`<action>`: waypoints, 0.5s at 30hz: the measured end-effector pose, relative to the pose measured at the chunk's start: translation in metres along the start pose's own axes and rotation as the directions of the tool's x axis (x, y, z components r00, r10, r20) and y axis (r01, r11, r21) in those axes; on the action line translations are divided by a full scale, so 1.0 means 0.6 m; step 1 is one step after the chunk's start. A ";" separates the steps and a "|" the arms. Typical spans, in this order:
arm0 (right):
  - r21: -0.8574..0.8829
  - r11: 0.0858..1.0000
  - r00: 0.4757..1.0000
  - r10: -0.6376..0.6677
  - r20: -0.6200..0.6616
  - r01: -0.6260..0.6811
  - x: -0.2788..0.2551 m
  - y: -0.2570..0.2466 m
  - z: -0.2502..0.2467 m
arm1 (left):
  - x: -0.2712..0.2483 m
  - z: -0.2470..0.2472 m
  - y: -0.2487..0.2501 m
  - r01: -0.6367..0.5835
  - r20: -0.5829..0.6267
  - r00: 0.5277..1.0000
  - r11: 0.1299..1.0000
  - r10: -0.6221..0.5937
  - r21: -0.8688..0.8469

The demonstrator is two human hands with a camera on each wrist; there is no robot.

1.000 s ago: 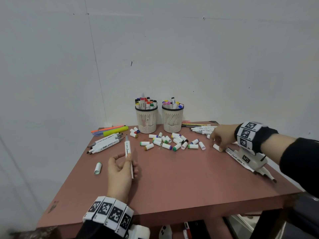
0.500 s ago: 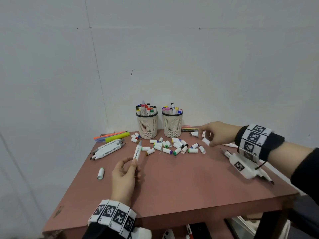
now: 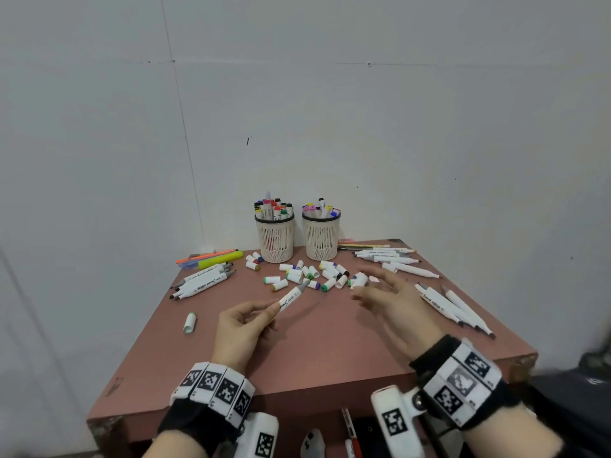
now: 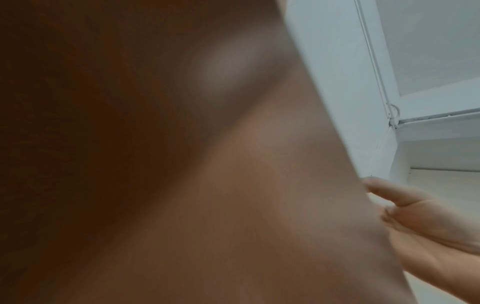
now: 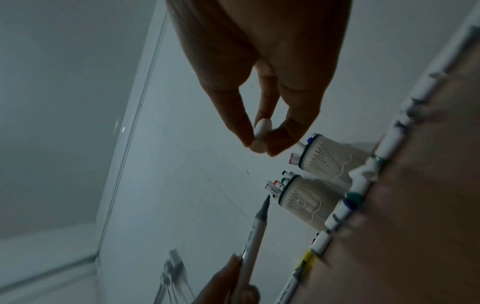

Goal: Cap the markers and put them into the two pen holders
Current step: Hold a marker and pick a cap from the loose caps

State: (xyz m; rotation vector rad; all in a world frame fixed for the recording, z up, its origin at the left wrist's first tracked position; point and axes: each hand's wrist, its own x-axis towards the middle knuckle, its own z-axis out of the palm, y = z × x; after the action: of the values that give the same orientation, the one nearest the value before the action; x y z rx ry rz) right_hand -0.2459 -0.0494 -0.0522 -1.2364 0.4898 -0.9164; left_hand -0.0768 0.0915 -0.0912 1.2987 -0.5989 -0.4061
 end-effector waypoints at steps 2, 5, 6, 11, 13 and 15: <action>0.241 0.970 0.995 0.022 -0.102 0.003 -0.003 0.017 0.006 | 0.001 -0.001 -0.002 -0.025 0.006 1.000 0.999 0.025 0.031; 0.451 0.893 0.979 0.105 -0.175 -0.015 0.002 0.038 0.014 | 0.003 -0.003 -0.004 -0.046 0.025 0.999 0.997 0.044 0.064; 0.467 0.884 0.976 0.120 -0.182 -0.022 0.004 0.043 0.018 | 0.002 -0.003 -0.004 -0.049 0.041 0.998 0.996 0.047 0.074; 0.432 0.901 0.971 0.143 -0.190 -0.048 0.014 0.065 0.026 | -0.004 -0.001 -0.002 -0.044 0.104 0.994 0.994 0.033 0.103; 0.381 0.921 0.972 0.162 -0.173 -0.085 0.016 0.072 0.025 | -0.005 -0.001 -0.002 -0.022 0.113 0.994 0.993 0.009 0.113; 0.320 0.942 0.976 0.158 -0.149 -0.103 0.017 0.077 0.025 | -0.007 -0.001 -0.001 0.026 0.117 0.992 0.994 -0.038 0.109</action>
State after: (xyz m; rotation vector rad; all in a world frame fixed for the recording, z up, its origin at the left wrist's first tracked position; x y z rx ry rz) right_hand -0.2140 -0.0464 -0.0900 -0.8323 0.5358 -0.9506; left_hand -0.0797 0.0940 -0.0928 1.3949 -0.7086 -0.4860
